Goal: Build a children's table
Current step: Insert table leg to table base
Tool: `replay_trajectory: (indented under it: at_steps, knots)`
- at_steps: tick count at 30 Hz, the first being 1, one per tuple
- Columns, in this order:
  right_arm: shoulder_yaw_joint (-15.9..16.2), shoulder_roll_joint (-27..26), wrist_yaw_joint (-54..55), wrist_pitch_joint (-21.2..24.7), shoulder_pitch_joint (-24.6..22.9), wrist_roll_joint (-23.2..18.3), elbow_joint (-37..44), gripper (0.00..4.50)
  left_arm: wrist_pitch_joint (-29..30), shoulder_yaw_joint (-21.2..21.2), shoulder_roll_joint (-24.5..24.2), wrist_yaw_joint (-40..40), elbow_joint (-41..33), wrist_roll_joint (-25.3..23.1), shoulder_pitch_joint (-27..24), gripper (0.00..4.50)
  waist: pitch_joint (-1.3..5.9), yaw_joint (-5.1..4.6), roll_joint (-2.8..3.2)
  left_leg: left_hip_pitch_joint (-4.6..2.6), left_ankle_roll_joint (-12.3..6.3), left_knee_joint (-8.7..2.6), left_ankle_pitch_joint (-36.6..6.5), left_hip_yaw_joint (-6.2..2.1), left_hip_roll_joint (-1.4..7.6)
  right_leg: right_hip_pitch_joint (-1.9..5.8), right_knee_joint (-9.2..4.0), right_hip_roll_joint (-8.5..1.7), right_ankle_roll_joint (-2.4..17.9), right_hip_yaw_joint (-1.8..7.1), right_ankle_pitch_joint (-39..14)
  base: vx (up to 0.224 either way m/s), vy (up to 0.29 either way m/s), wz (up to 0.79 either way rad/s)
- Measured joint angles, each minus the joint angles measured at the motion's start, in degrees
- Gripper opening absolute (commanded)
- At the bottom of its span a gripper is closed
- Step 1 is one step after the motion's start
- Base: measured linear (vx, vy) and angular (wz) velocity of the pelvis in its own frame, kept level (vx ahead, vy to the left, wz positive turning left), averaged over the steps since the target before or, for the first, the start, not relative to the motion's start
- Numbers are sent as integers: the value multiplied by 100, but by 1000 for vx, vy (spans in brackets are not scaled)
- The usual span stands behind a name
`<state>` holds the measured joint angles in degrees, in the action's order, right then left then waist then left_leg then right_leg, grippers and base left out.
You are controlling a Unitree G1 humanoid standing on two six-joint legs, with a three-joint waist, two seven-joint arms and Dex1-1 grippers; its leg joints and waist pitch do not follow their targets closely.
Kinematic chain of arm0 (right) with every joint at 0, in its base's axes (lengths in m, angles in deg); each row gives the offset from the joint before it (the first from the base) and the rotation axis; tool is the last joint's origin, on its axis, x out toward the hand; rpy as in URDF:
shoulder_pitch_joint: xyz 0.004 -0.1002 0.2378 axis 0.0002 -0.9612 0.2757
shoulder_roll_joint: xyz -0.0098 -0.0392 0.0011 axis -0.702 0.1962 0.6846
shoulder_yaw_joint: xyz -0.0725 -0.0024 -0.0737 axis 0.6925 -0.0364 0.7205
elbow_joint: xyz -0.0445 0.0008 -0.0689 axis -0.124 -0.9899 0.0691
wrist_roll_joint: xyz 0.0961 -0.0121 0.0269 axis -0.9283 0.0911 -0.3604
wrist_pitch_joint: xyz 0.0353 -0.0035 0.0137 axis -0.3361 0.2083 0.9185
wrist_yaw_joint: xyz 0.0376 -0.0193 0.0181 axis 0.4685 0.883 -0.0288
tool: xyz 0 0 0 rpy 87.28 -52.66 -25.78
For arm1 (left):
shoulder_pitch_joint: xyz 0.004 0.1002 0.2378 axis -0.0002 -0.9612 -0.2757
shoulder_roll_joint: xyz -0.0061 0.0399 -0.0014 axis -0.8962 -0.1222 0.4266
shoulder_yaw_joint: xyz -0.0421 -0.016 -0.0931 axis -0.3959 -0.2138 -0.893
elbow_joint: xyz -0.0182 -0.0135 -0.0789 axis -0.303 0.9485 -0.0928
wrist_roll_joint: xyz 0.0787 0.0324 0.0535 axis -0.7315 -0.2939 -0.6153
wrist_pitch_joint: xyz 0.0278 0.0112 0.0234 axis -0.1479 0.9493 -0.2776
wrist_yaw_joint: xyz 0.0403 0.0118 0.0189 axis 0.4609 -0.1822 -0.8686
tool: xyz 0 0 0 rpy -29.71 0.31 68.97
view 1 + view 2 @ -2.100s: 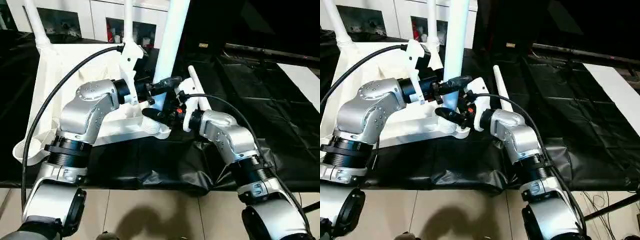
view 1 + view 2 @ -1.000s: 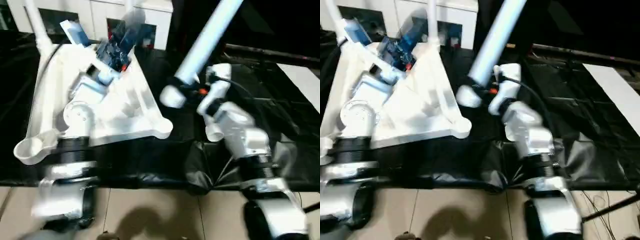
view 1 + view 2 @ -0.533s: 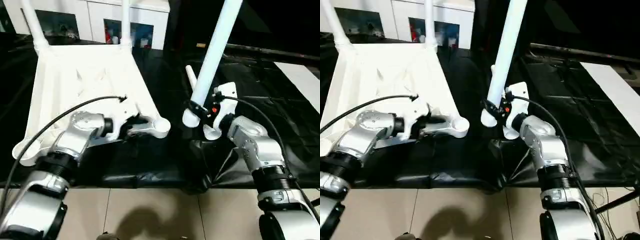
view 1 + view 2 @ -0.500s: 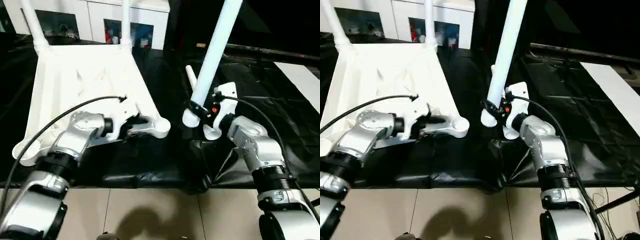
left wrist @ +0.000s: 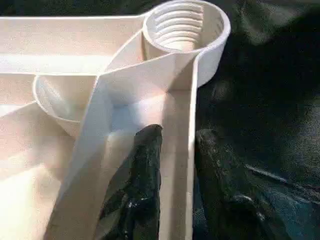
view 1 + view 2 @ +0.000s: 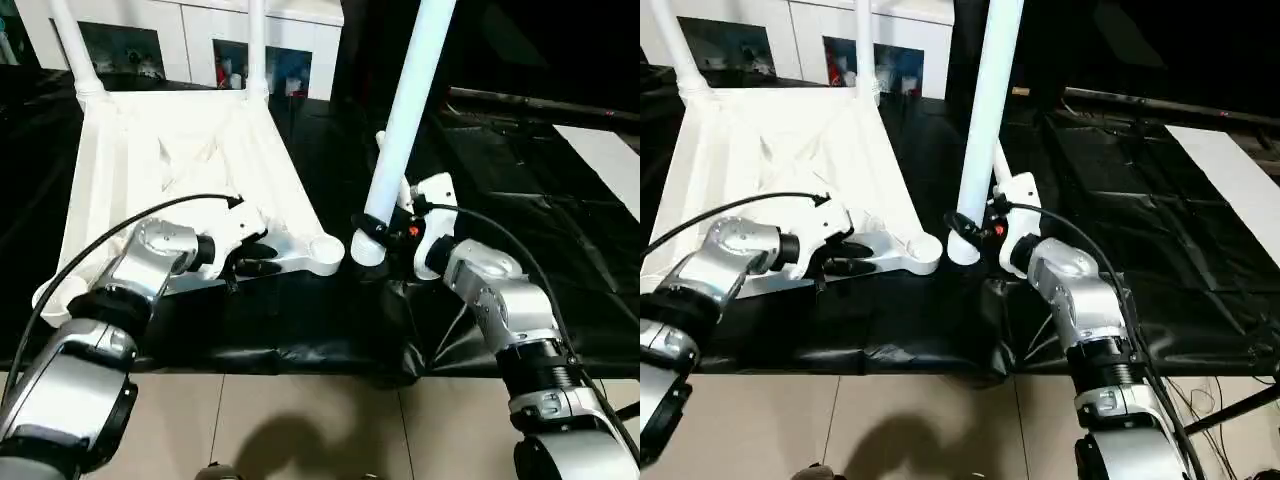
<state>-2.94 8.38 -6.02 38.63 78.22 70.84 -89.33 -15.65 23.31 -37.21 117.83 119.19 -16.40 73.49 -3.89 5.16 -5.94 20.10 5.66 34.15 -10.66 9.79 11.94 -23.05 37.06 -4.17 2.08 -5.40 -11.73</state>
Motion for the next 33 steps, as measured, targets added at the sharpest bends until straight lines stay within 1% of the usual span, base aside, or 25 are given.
replay_trajectory:
  at_steps: [1,3,4,7,9,10,11,13,14,19,21,23,27,28,29,30,31,32,33]
  knots:
    - [1,-2,-8,0,0,-1,3,186,-19,2,-1,30,29,-19,14,89,0,0,0,0,0,0,0,0,0,0,0,0,0,0,0,0,0,0]
    - [1,-11,-16,0,1,-1,4,186,-71,12,-4,117,100,-73,45,83,0,-1,5,0,0,0,0,0,0,0,0,0,0,0,0,0,0,0]
    - [1,-21,-21,-1,0,-1,4,186,-96,19,-9,151,145,-93,64,63,0,-1,8,-1,0,0,0,0,0,0,0,0,0,0,0,0,0,0]
    - [1,-116,-79,-8,4,-37,3,186,-154,22,-35,240,214,-118,76,51,-3,-4,52,-1,0,0,0,0,0,1,0,0,2,1,1,0,0,0]
    - [1,-125,-117,-9,9,-59,4,186,-166,22,-53,337,218,-115,75,29,-6,-2,80,-1,0,0,0,-1,0,0,0,0,2,0,1,0,0,0]
    - [2,-133,-143,-10,13,-75,4,186,-169,22,-91,420,218,-115,75,29,-8,-6,89,-1,0,0,0,-1,0,0,0,0,2,0,1,0,0,0]
    - [1,-133,-167,-10,13,-84,4,186,-175,21,-131,497,216,-114,75,12,-11,-8,99,-1,0,0,0,-1,0,-1,0,0,2,0,1,0,0,0]
    - [2,-140,-215,-9,13,-143,6,186,-173,20,-179,643,185,-107,63,10,-11,-7,104,1,-1,0,-1,0,0,-2,-1,0,3,0,0,0,0,0]
    - [2,-163,-251,-1,9,-198,61,186,-153,16,-219,739,79,-68,3,2,-12,-11,107,3,-3,0,-2,1,0,-3,-3,0,4,0,-1,0,0,0]
    - [15,-194,-382,39,-22,-303,447,186,-75,-2,-327,960,-416,6,-281,0,-12,-6,107,3,-6,-3,-5,4,1,-4,-5,-1,11,-1,-6,0,0,0]
    - [8,-251,-307,71,-140,-308,595,186,-224,-6,-353,808,-579,-18,-417,0,-9,4,111,-1,-6,-4,-4,4,0,0,-5,-2,11,-1,-6,0,0,0]
    - [-10,-381,-80,127,-177,-310,597,186,-284,-42,-320,586,-687,-35,-512,0,-10,-7,121,-1,-4,-3,-2,5,-1,0,-2,-5,8,1,-1,0,0,0]
    - [-78,-469,164,124,-176,-350,616,186,-250,-219,-269,349,-917,-35,-704,0,-11,-8,131,-2,-1,-4,-1,4,0,-2,1,-5,5,-1,8,0,0,0]
    - [-71,-476,196,108,-183,-317,619,186,-238,-232,-274,354,-960,-34,-728,0,-7,-26,140,65,-10,1,5,-69,-24,9,-2,-27,3,-58,7,0,0,0]
    - [-58,-487,215,98,-192,-274,620,186,-215,-233,-271,360,-1032,-34,-731,0,-1,-67,165,122,-29,14,21,-165,-40,20,-25,-45,2,-149,6,-14,-12,29]
    - [-10,-523,241,74,-204,-216,620,186,-198,-233,-280,376,-1159,-34,-757,0,1,-122,184,195,-33,20,24,-268,-50,43,-63,-79,3,-292,4,-14,-12,29]
    - [50,-568,243,59,-223,-184,620,186,-198,-233,-279,398,-1237,-34,-774,0,-6,-155,207,223,-34,14,24,-329,-55,84,-108,-102,4,-396,-1,19,-18,47]
    - [123,-605,239,56,-265,-177,624,186,-195,-233,-267,422,-1312,-27,-807,0,-15,-178,249,236,-35,14,22,-360,-48,159,-167,-116,-11,-502,-17,41,-9,47]
    - [194,-642,232,56,-319,-176,625,186,-192,-227,-244,464,-1370,-13,-838,0,-33,-188,301,228,-38,14,19,-386,-10,280,-245,-123,-40,-628,-48,41,-9,47]
